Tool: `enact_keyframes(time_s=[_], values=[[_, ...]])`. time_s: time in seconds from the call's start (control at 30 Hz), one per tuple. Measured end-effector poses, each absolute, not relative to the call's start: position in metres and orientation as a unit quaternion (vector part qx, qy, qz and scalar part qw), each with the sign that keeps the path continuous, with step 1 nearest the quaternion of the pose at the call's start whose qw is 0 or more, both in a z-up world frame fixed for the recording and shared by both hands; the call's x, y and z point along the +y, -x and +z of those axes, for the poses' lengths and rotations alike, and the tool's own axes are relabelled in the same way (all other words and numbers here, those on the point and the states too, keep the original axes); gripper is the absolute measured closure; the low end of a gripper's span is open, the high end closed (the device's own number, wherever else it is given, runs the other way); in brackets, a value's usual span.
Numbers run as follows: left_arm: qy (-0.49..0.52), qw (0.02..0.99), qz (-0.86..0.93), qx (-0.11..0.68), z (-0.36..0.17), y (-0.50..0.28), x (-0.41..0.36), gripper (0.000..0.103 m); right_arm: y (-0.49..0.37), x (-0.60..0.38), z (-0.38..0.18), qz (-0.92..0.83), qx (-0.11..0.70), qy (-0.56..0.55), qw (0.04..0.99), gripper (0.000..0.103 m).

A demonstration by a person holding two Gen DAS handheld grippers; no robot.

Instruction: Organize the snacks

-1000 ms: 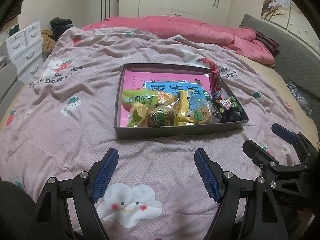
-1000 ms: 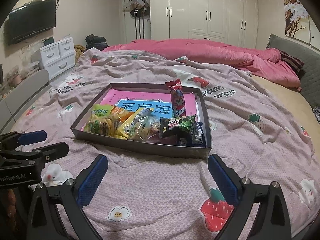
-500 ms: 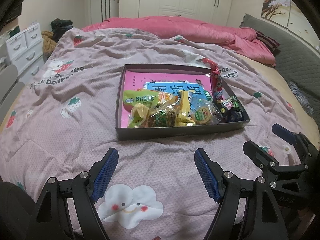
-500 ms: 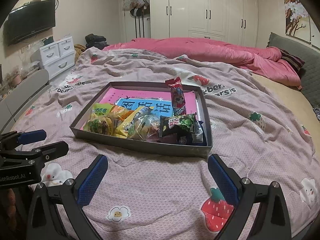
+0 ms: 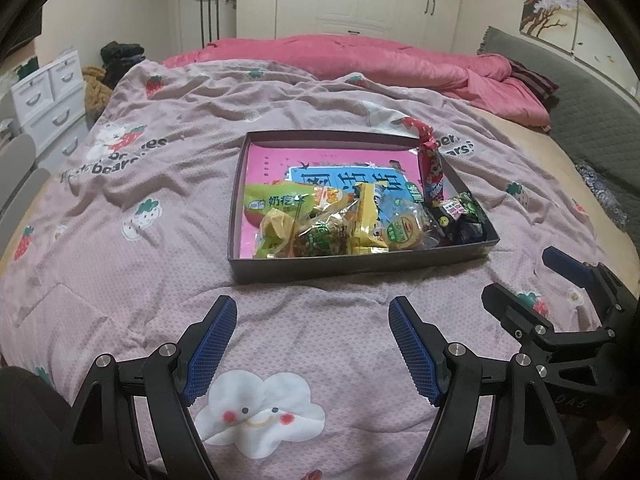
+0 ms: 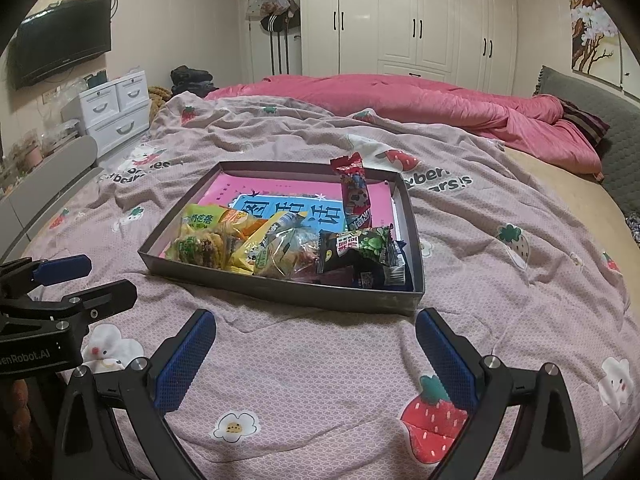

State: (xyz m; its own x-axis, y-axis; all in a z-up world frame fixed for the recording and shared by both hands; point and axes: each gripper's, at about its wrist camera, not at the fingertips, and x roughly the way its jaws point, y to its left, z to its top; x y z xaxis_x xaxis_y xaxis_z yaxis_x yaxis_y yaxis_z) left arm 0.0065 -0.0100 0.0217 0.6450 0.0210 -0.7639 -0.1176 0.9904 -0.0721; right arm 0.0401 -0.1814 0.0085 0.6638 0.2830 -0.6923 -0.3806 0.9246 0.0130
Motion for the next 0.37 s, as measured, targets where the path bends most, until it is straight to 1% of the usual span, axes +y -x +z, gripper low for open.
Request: enact_keyframes(time_s=[0.27,0.37], values=[[0.054,0.903,0.035,0.424,0.018,-0.011,-0.012,0.023,-0.041,-0.182,0.008,0.183,0.366,0.065,0.91,0.002],[0.056,0.908,0.035,0.413,0.021,-0.018,-0.007,0.023,-0.043,-0.184,0.008,0.185,0.362,0.057,0.912,0.002]])
